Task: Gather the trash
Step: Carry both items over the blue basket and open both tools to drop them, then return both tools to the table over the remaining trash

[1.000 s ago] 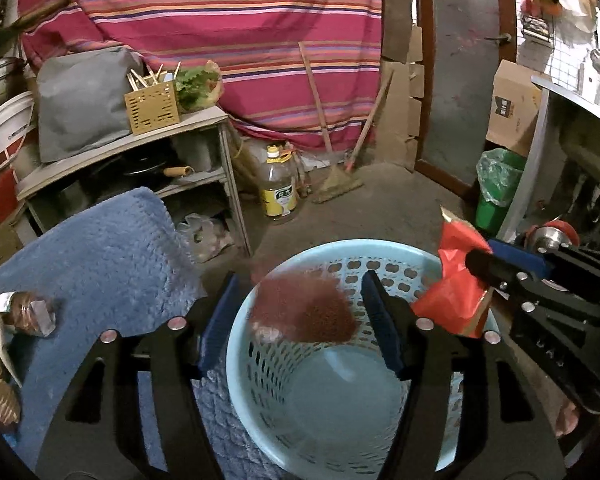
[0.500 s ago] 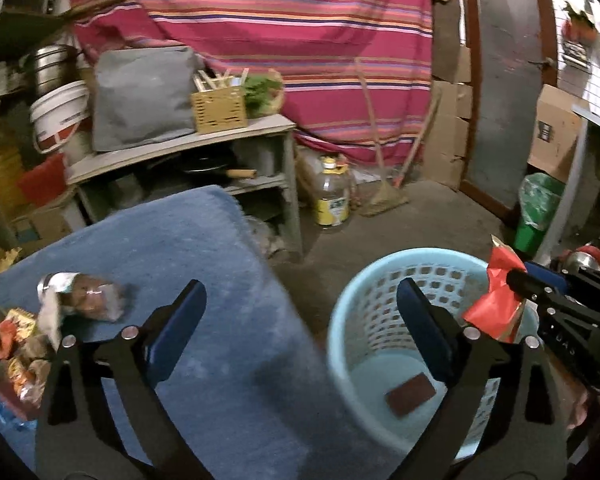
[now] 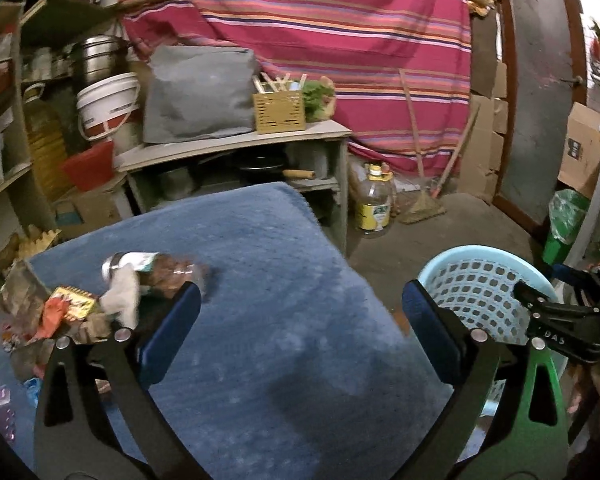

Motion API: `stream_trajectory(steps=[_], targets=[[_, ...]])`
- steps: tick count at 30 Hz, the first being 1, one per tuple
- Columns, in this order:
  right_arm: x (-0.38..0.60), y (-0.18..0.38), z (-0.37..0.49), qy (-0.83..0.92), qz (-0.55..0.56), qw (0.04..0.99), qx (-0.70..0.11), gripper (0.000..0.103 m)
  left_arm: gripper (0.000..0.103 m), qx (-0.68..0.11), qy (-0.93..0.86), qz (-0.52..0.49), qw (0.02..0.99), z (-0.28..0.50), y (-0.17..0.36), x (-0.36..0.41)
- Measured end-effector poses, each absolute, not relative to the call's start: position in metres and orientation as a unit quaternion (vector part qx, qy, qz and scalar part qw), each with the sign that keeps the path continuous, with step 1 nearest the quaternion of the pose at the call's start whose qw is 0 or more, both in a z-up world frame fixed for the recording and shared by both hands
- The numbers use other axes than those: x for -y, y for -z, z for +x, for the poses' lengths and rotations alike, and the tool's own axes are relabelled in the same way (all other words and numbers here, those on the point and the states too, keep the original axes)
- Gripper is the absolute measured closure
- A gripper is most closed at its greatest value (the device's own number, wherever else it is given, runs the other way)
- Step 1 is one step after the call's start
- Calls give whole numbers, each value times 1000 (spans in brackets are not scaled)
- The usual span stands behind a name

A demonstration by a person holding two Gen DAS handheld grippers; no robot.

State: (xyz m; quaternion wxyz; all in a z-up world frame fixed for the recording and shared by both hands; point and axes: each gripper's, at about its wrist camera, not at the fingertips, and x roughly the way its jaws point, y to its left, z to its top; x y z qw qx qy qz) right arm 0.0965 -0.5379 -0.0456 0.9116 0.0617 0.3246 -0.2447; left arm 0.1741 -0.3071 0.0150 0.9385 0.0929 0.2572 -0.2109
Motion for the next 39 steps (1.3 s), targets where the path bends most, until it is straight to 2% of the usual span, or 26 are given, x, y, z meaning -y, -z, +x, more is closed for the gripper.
stream_trajectory(steps=[2,6,20,29,39], targets=[[531,43,94,249,62,913,-317,13,5,-259,204,87,940,174,-16,293],[510,35,90,243,68,919,-301,7,5,-263,185,79,944,174,-19,255],[369,10,112,133,61,956,-256,6,5,-261,75,62,960,193,-16,101],[313,23,149,101,44,953,-282,6,5,-285,0,32,958,226,7,1],[276,25,182,86,24,952,-292,6,6,-300,-6,49,953,261,28,-41]])
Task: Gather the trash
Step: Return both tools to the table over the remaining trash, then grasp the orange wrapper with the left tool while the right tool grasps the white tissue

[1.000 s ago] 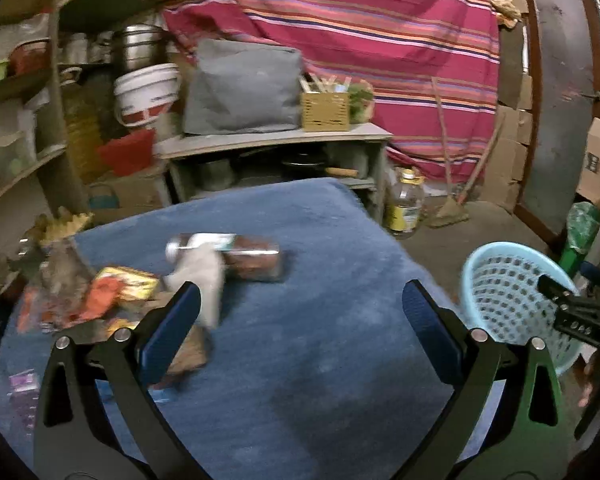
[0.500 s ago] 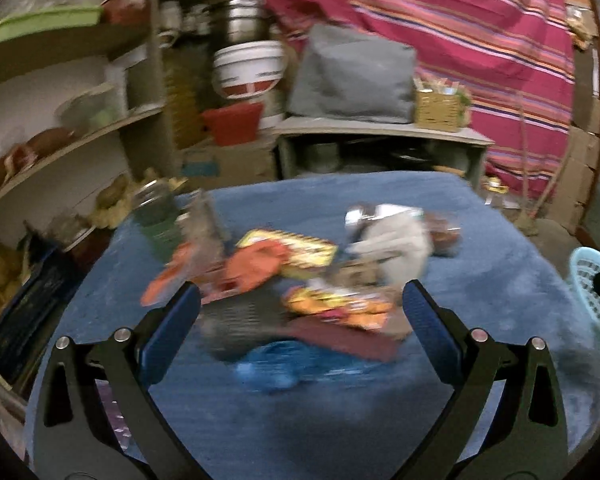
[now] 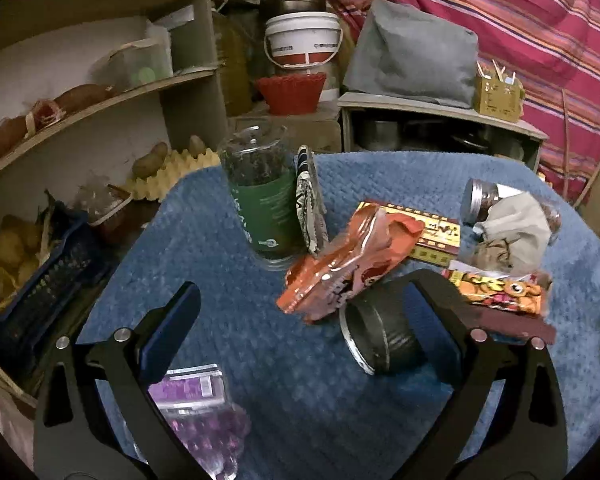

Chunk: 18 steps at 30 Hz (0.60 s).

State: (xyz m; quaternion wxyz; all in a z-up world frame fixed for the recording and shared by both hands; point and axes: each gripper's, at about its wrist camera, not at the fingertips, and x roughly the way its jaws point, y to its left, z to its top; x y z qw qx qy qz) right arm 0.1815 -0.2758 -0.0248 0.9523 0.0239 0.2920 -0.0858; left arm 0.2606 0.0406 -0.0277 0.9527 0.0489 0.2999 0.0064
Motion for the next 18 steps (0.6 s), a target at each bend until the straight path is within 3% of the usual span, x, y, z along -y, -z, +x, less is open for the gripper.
stream_trajectory(steps=[4,7,11,14,18], targets=[[262,23,193,78,15,954,-289,6,13,-293,9,72,953,264,33,-35],[253,23,203,73,12,954,-289,6,35,-299,29,72,951,268,33,-34],[239,23,214,67,4,955,-287,6,75,-301,47,67,950,271,32,-37],[229,22,224,63,-9,957,-282,6,89,-295,52,61,952,269,29,-40],[217,23,237,61,-22,958,-281,6,90,-281,40,64,957,265,22,-46]])
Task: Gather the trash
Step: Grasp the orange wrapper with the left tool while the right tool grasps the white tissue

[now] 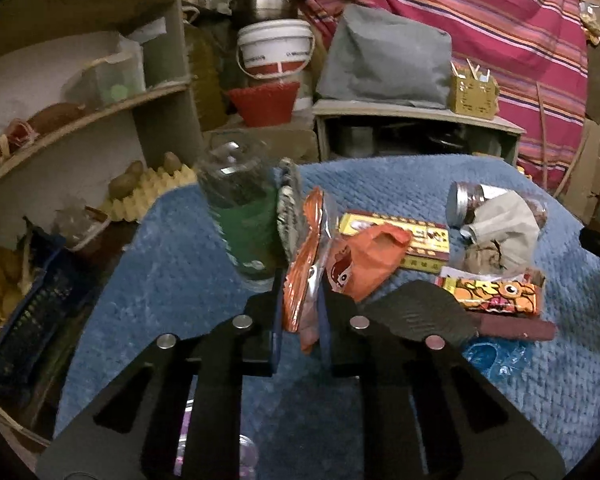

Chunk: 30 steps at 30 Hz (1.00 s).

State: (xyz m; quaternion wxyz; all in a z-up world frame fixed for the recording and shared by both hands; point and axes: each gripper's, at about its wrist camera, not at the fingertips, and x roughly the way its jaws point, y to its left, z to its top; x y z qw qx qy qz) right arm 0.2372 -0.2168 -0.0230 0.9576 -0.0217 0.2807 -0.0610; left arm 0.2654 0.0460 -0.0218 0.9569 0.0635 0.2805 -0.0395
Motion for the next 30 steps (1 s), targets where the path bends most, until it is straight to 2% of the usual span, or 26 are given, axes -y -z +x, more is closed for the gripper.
stream_trajectory(steps=[12,13,15,17,20,23,30], targets=[[203,49,304,56,-17,943,-329,8,90,-263,16,64,963,266,8,-61],[203,52,306,55,-15,942,-332,11,90,-263,16,64,962,267,8,-62],[201,58,312,49,-11,938,-342,28,90,-263,14,64,963,267,9,-62],[200,61,315,41,-5,937,-348,35,90,-262,14,63,963,267,9,-62],[195,64,316,17,-5,936,-351,62,90,-261,12,64,963,267,8,-61],[192,65,315,2,-7,936,-352,76,90,-261,11,68,963,267,8,-59],[198,56,303,-19,-1,941,-339,87,90,-256,5,72,964,262,4,-53]])
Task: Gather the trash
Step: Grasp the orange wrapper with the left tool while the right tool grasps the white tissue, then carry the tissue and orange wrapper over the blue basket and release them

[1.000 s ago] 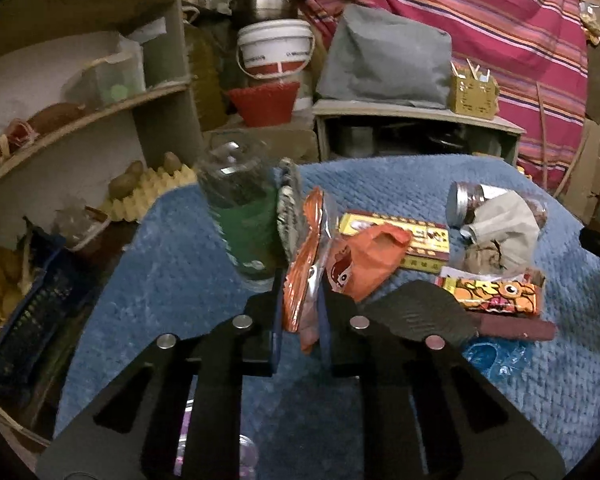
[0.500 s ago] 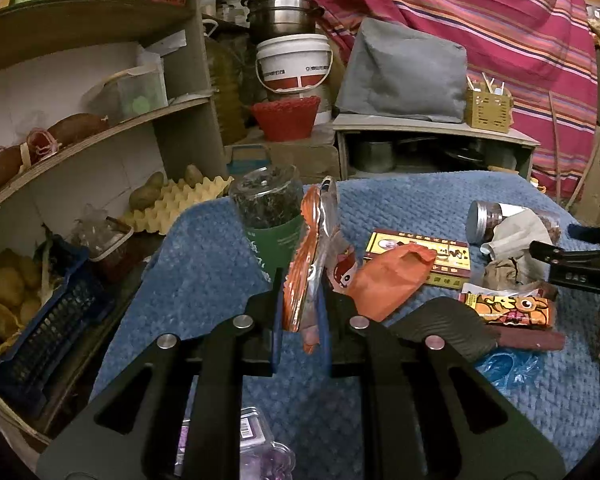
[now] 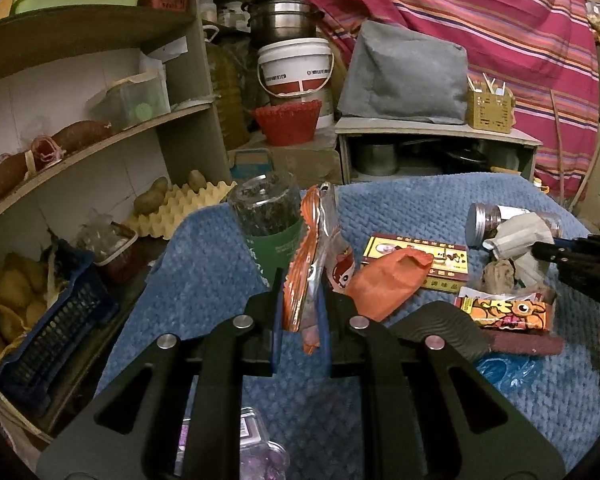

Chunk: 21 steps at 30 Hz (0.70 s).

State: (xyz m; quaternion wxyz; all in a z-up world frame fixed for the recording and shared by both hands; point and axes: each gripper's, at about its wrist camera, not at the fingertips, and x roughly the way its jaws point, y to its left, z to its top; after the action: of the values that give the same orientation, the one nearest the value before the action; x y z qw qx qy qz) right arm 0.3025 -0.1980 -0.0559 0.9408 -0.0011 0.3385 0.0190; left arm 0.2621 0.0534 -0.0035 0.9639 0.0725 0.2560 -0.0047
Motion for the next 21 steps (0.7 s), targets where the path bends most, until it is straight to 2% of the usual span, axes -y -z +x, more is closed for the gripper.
stream_trajectory(steps=[12,21], targets=[[232,10,256,-14,3,956,-294,87,90,-234,6,74,969,247,-29,-36],[271,-18,217,-5,9,963,-271,87,90,-214,35,85,973,225,-60,5]])
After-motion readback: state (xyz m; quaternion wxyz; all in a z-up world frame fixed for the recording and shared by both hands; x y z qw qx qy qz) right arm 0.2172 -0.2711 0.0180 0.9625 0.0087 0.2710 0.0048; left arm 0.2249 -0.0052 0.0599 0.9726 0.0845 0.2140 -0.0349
